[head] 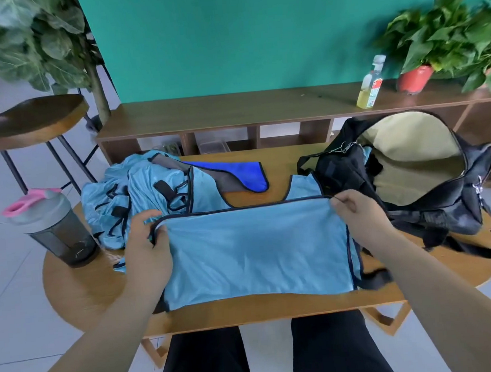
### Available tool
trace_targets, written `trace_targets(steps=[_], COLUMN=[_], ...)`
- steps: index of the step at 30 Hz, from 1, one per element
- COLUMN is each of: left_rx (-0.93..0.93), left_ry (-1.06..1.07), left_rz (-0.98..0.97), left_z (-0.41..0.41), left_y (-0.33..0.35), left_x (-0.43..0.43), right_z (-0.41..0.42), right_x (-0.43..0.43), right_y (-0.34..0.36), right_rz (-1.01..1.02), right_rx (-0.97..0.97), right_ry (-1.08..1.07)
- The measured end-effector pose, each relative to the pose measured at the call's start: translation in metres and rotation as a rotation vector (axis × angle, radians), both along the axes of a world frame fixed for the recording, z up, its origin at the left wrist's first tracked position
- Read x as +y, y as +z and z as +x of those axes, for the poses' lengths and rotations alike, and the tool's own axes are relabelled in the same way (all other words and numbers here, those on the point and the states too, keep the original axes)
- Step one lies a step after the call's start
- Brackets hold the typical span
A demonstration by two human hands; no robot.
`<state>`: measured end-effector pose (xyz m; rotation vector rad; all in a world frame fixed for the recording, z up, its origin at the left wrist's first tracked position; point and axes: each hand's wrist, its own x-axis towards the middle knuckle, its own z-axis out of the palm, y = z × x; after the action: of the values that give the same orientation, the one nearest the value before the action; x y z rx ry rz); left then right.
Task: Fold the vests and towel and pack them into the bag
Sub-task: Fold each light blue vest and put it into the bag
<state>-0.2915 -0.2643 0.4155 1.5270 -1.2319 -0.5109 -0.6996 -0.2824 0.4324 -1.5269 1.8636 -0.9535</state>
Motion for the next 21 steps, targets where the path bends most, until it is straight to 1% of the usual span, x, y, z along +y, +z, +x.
trace_targets(steps=[1,3,5,6,7,9,11,12,16,18,21], left_rx=[0.044,0.068,0.011,-0.049,-0.124,-0.269,-0.361,-0.377,-0.409,-0.402,-0.310], left_ry=[0.037,0.056,0.006,-0.028,-0.055,-0.096,-0.125,-0.136,-0.168,-0.188,-0.213], left_rz=[0.026,0.146,0.289,0.330,0.340,0.302,0.282,0.284,0.299,0.299,0.311], left_z=[-0.003,-0.011,-0.015,-0.016,-0.018,-0.020,-0.023,-0.025,-0.031,-0.033,-0.032], left_y=[-0.001,-0.011,-0.031,-0.041,-0.049,-0.056,-0.059,-0.060,-0.058,-0.057,-0.054], left_x=[-0.004,-0.010,-0.010,-0.008,-0.003,0.008,0.017,0.021,0.045,0.055,0.062], right_z=[0.009,0.022,0.029,0.031,0.033,0.033,0.033,0.032,0.022,0.020,0.019], right_x=[-0.001,-0.003,0.000,0.004,0.009,0.019,0.029,0.035,0.060,0.070,0.077], right_y=[-0.002,-0.016,-0.038,-0.049,-0.058,-0.072,-0.080,-0.082,-0.087,-0.081,-0.067], right_rz=[-0.019,0.018,0.094,0.123,0.137,0.096,0.044,0.023,-0.031,-0.027,-0.030], right_rx=[-0.081,-0.115,-0.006,0.066,0.142,0.301,0.425,0.457,0.443,0.381,0.248], right_ry=[-0.061,-0.115,-0.097,-0.089,-0.079,-0.065,-0.072,-0.079,-0.069,-0.070,-0.065])
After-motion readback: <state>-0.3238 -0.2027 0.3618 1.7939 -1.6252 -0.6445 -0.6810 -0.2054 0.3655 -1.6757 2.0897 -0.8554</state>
